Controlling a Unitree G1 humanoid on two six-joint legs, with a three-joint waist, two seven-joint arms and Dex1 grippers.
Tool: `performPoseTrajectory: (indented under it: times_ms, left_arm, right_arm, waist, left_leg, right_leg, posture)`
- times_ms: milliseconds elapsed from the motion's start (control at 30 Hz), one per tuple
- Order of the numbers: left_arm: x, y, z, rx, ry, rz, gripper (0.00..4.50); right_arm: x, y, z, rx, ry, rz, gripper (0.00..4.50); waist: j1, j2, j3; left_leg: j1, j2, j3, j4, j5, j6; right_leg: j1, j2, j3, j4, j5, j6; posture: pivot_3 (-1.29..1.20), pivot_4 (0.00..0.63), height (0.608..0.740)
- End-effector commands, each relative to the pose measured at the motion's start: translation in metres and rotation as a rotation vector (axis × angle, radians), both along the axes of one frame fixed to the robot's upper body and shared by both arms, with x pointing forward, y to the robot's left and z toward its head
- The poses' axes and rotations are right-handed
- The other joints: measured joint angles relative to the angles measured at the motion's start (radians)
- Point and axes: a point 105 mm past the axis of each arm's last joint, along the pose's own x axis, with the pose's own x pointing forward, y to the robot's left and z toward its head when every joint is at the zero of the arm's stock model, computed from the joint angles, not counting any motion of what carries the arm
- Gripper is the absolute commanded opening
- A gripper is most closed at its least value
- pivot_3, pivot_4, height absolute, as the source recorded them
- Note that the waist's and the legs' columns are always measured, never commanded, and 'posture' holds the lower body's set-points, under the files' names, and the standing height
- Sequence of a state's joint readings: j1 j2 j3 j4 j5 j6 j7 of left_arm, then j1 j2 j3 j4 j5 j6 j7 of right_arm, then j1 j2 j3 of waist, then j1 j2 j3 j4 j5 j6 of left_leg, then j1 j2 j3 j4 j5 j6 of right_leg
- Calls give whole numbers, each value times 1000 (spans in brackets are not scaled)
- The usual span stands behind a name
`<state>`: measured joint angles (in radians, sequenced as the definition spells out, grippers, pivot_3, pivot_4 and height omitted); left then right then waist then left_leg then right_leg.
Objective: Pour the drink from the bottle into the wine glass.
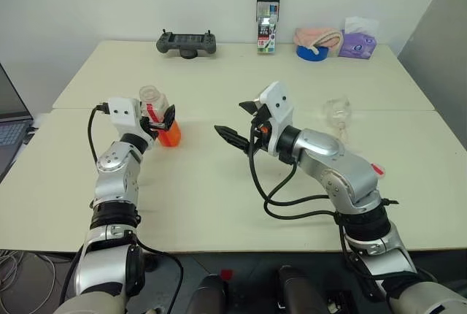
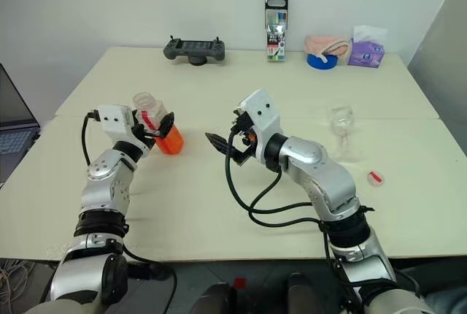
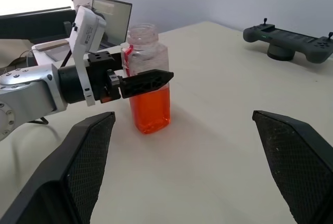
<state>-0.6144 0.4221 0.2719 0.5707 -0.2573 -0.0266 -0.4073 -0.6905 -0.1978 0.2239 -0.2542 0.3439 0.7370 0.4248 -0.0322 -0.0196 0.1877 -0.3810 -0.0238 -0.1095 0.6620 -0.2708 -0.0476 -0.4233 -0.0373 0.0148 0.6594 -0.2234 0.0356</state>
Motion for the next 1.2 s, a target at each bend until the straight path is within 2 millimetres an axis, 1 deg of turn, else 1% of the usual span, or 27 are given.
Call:
performPoseTrajectory:
  times_ms: [33, 133, 233, 333, 400, 433, 467, 500, 567, 600, 633, 667, 700, 767, 833, 867, 933, 1033, 1167, 1200]
  left_arm:
    - [-11, 0, 12, 6, -48, 1, 4484]
    - [-31, 0, 5, -2, -33, -18, 4484]
    - [-53, -5, 1, -7, -20, -61, 4484]
    - [-76, -9, -5, -26, 15, -92, 4484]
    - [-94, -17, -12, -29, 53, -149, 4484]
    - [-104, -23, -15, -27, 73, -191, 4484]
    - [-116, -38, -18, -22, 110, -296, 4484]
    - [-125, -50, -20, -22, 137, -370, 4484]
    - [-141, -74, -23, 30, 189, -526, 4484]
    - [-146, -90, -20, 52, 198, -611, 4484]
    - [-150, -102, -19, 66, 205, -670, 4484]
    - [-152, -113, -15, 66, 203, -727, 4484]
    - [-152, -121, -13, 64, 202, -760, 4484]
    - [-150, -138, -11, 90, 197, -846, 4484]
    - [-143, -158, -4, 100, 160, -916, 4484]
    - [-140, -165, -1, 98, 144, -930, 4484]
    - [-135, -170, 0, 101, 129, -937, 4484]
    - [-133, -172, -3, 109, 123, -930, 4484]
    - [-133, -171, -5, 113, 112, -908, 4484]
    - [-133, -171, -5, 113, 110, -902, 4500]
  right_arm:
    - [7, -20, 18, 7, -59, -58, 4500]
    - [20, -56, 25, 14, -31, -189, 4500]
    - [27, -85, 34, 29, 13, -268, 4500]
    - [36, -113, 38, -15, 60, -381, 4500]
    - [45, -134, 39, -54, 114, -499, 4500]
    - [50, -146, 39, -82, 142, -573, 4500]
    - [55, -159, 42, -108, 192, -645, 4500]
    - [58, -168, 43, -123, 228, -690, 4500]
    - [60, -176, 45, -154, 313, -726, 4500]
    - [62, -181, 39, -178, 398, -747, 4500]
    - [63, -185, 36, -193, 461, -762, 4500]
    - [65, -190, 30, -198, 546, -783, 4500]
    - [67, -193, 27, -198, 600, -795, 4500]
    - [73, -197, 13, -221, 726, -798, 4500]
    - [82, -205, -2, -277, 798, -803, 4500]
    - [85, -209, -8, -297, 819, -807, 4500]
    - [89, -213, -14, -337, 837, -794, 4500]
    - [93, -219, -23, -396, 829, -796, 4500]
    - [98, -222, -34, -388, 816, -797, 4500]
    - [99, -222, -35, -380, 813, -799, 4144]
  waist:
    - [0, 0, 0]
    - [0, 0, 0]
    - [1, 0, 0]
    - [0, 0, 0]
    - [-2, 0, 0]
    - [-1, 0, 0]
    - [-3, 1, 0]
    - [-1, 1, 1]
    - [0, 2, 1]
    - [3, 2, 1]
    - [5, 2, 1]
    - [5, 2, 1]
    - [5, 2, 1]
    - [3, 2, 1]
    - [2, 2, 1]
    - [0, 2, 1]
    - [-2, 2, 1]
    - [-16, 3, 1]
    - [-23, 3, 1]
    - [-23, 3, 1]
  left_leg:
    - [0, 0, 0, 0, 0, 0]
    - [0, 0, 1, 0, 0, 0]
    - [-1, 1, 1, -1, 0, 0]
    - [0, 1, 1, -1, 0, 0]
    - [0, 1, 2, -1, 0, 0]
    - [0, 1, 3, -1, 0, 0]
    - [1, 1, 3, -1, 0, 0]
    - [0, 1, 4, -1, 0, 0]
    - [0, 1, 4, -1, 0, 0]
    - [0, 1, 3, -1, 0, 0]
    - [0, 1, 3, 0, 0, 1]
    - [0, 1, 3, 0, 1, 1]
    - [1, 1, 3, 0, 1, 2]
    - [1, 1, 3, 0, 1, 2]
    - [1, 1, 4, 0, 1, 2]
    - [1, 1, 5, -1, 1, 2]
    - [0, 1, 6, -2, 0, 2]
    - [0, 2, 8, -3, -1, 4]
    - [-1, 2, 8, -8, -1, 5]
    - [-1, 2, 8, -9, -1, 5]
  right_leg:
    - [0, 0, 0, 0, 0, 0]
    - [0, 0, 1, -1, 0, 0]
    - [0, -1, 1, -1, 0, 0]
    - [0, -1, 1, -1, 0, 0]
    - [0, -1, 2, -2, 0, 0]
    - [0, 0, 2, -2, -1, -1]
    - [1, 0, 2, -2, -1, -1]
    - [0, 0, 3, -2, -1, -1]
    - [0, 0, 3, -2, -1, -2]
    - [0, 0, 2, -2, -1, -3]
    - [1, 0, 1, -2, -2, -3]
    - [2, 0, 1, -3, -4, -5]
    - [2, 0, 1, -3, -5, -5]
    - [3, 1, 2, -3, -3, -4]
    - [2, 1, 2, -3, 0, -5]
    - [2, 1, 2, -4, 0, -5]
    - [2, 1, 3, -6, 0, -4]
    - [1, 2, 4, -8, 1, -4]
    - [0, 2, 4, -12, 1, -4]
    - [0, 1, 4, -12, 1, -4]
  posture:
    - [0, 150, 740]
    - [0, 150, 740]
    - [0, 150, 740]
    - [0, 150, 740]
    - [0, 150, 740]
    - [0, 150, 740]
    - [0, 150, 740]
    - [0, 150, 740]
    - [0, 150, 740]
    - [0, 150, 740]
    - [0, 150, 740]
    - [0, 150, 740]
    - [0, 150, 740]
    - [0, 150, 740]
    - [0, 150, 740]
    - [0, 150, 740]
    - [0, 150, 740]
    - [0, 150, 740]
    - [0, 150, 740]
    - [0, 150, 740]
